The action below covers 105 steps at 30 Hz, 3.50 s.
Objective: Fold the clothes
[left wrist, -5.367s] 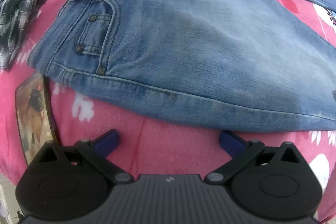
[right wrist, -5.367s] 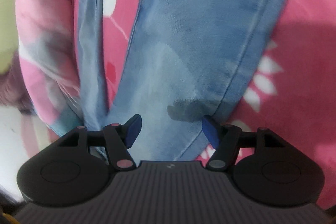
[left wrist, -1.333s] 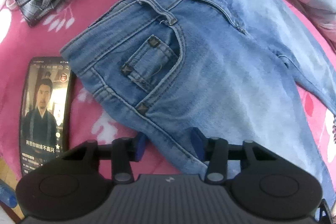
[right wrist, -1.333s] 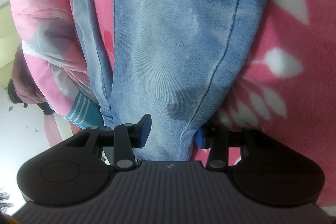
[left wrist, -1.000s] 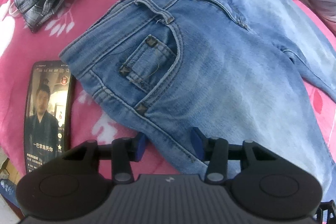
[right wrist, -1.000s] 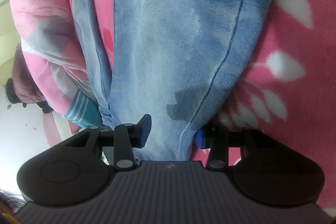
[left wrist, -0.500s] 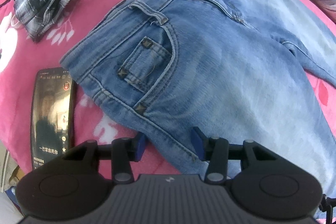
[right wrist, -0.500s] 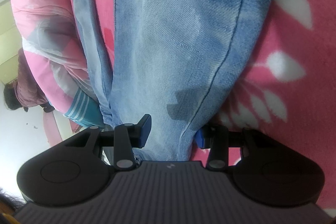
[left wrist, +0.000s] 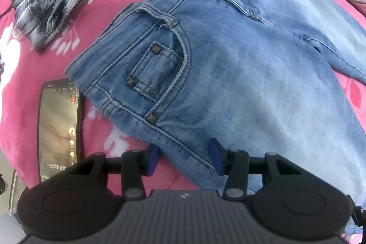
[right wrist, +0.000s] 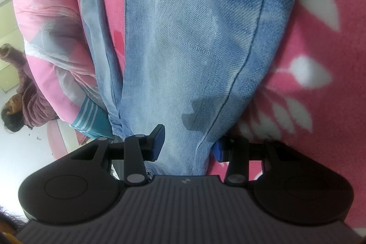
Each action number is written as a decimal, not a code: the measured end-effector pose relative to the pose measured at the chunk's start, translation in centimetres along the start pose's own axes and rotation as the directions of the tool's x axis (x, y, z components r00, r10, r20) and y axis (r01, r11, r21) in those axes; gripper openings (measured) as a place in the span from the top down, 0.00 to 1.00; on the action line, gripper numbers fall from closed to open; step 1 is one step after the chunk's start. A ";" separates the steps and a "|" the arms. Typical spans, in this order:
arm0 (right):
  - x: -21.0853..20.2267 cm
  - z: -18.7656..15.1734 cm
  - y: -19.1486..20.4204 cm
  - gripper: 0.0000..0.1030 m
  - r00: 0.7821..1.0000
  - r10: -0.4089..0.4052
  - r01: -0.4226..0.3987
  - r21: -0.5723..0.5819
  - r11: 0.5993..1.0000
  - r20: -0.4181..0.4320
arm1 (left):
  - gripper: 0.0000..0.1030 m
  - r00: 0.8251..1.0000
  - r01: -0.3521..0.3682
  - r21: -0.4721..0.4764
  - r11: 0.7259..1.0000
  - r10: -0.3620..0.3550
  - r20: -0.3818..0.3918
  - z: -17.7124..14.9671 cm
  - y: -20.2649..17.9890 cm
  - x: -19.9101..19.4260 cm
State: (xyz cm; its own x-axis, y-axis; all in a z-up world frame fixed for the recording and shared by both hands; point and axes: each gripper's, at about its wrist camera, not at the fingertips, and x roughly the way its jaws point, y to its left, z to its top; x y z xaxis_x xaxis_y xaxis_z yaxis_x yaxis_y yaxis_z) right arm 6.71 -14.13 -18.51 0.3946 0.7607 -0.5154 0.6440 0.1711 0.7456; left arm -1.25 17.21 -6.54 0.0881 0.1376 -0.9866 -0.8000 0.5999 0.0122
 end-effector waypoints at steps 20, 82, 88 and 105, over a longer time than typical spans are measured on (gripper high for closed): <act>0.0 0.0 -0.1 0.61 1.000 -0.001 0.000 -0.004 1.000 -0.005 | 0.54 1.000 -0.018 0.014 1.000 0.018 0.000 0.4 -0.4 0.2; -1.1 0.2 0.5 0.80 1.000 -0.018 0.020 -0.081 0.997 0.024 | 0.81 0.982 0.049 -0.013 0.999 -0.046 0.182 -2.0 -0.2 -2.7; -1.6 -0.1 3.0 0.91 0.999 -0.034 0.041 -0.192 0.981 0.039 | 0.86 0.960 0.080 -0.007 0.997 -0.075 0.270 -1.8 0.5 -3.5; -0.5 3.0 16.0 0.94 0.992 0.038 0.025 -0.476 0.879 0.122 | 0.93 0.807 0.188 0.113 0.976 -0.219 0.548 4.9 -3.1 -7.7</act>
State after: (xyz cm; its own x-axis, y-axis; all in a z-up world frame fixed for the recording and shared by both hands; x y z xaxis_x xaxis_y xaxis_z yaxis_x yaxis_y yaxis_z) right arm 18.77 -13.64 -7.56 0.4955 0.6848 -0.5343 0.2636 0.4676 0.8437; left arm 3.52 18.16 1.79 0.5717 0.4120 -0.7095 -0.6969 0.7003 -0.1548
